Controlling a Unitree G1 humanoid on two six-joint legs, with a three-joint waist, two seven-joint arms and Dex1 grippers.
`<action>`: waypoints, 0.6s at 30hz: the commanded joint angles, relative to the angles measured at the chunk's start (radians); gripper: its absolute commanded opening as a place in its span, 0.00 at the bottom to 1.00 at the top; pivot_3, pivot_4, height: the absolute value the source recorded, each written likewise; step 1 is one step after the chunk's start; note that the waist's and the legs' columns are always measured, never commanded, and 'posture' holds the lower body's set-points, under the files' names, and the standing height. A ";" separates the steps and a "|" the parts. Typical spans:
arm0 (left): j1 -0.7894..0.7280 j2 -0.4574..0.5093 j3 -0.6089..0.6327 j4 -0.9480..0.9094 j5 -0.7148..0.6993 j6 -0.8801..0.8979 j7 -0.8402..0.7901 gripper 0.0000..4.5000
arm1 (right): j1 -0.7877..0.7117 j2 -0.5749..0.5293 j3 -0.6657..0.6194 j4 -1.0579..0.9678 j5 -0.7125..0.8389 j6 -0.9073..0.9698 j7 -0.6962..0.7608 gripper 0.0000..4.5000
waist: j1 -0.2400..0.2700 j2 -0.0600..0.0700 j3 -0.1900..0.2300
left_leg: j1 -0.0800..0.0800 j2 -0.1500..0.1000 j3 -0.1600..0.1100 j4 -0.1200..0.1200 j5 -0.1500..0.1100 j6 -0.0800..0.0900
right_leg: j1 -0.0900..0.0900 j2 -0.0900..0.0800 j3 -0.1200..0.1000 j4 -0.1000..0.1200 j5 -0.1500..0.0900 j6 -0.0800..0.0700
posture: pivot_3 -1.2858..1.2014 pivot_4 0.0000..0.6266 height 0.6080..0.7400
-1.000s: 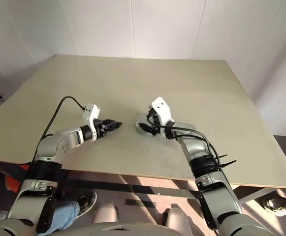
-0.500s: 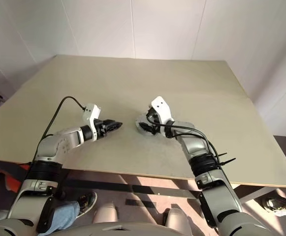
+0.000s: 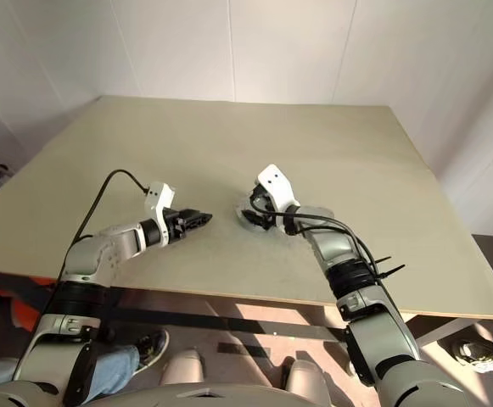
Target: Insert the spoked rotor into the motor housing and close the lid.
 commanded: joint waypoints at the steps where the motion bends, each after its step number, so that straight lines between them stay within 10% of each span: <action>1: -0.008 0.000 0.009 -0.042 -0.015 -0.001 0.001 0.61 | 0.040 -0.054 -0.003 0.118 -0.073 0.058 -0.047 0.71 | 0.000 0.000 0.000 | 0.000 -0.001 0.000 0.000 0.000 0.000 | 0.000 -0.001 -0.001 -0.001 0.000 0.000 | 0.52 0.00 1.00; 18: -0.008 -0.004 0.003 -0.040 -0.016 -0.004 0.004 0.61 | 0.015 -0.039 -0.049 0.113 -0.027 0.041 -0.042 0.71 | -0.006 0.015 0.009 | 0.002 -0.001 -0.006 -0.013 -0.005 0.009 | 0.023 -0.011 -0.035 -0.052 -0.001 0.001 | 0.52 0.00 1.00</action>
